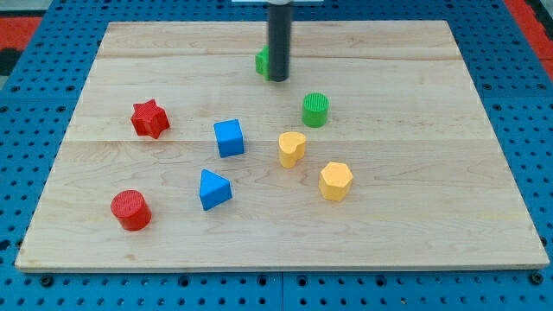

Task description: Place the green star towards the blue cube

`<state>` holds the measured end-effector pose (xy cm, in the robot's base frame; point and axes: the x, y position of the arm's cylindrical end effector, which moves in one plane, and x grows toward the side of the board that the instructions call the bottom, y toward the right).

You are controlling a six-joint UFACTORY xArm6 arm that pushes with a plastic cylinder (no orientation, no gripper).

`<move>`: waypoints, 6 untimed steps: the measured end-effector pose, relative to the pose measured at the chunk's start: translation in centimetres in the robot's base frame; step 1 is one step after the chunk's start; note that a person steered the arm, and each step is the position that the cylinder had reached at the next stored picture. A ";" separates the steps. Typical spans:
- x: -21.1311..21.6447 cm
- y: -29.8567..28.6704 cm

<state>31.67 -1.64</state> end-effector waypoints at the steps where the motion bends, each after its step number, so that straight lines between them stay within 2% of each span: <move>1: -1.6 3.8; 2: -5.4 1.7; 3: -6.2 -3.3; 4: -10.5 0.2; 5: -10.5 -6.5; 6: -4.6 -2.4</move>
<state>27.05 -4.00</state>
